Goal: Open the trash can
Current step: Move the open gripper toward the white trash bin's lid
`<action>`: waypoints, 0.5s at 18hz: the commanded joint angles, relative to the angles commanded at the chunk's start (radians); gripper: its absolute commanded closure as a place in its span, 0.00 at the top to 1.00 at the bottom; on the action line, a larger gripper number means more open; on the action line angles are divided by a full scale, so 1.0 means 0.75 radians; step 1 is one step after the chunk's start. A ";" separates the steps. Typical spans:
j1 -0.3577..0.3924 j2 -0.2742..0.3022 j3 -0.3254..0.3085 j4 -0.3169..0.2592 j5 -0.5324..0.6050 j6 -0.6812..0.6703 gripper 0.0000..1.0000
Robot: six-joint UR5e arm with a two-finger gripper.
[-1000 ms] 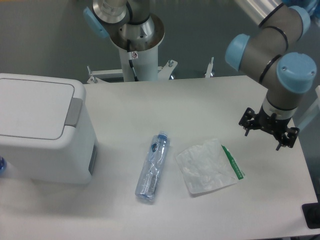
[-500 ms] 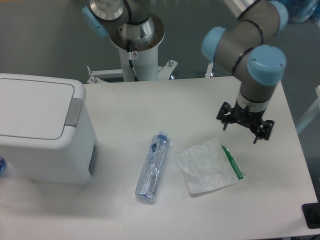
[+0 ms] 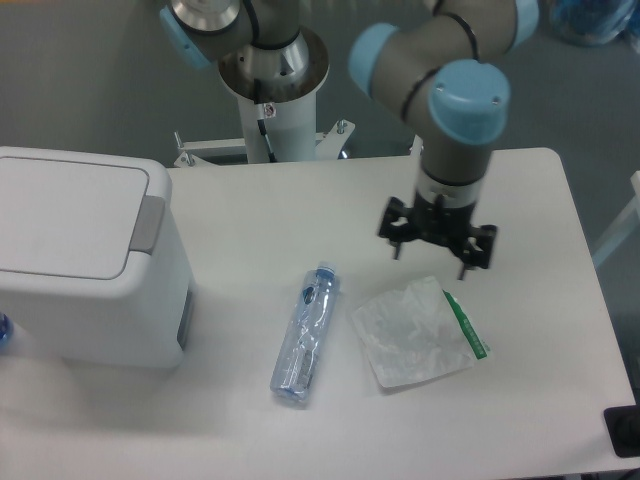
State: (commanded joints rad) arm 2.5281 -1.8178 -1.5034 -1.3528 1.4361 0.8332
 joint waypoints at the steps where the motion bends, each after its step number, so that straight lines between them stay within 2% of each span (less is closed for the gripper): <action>1: -0.008 0.006 0.006 -0.014 -0.045 -0.031 1.00; 5: -0.035 0.080 0.010 -0.072 -0.223 -0.168 1.00; 9: -0.055 0.188 0.016 -0.070 -0.389 -0.299 1.00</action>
State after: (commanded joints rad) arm 2.4866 -1.6768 -1.4910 -1.4052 1.1446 0.6093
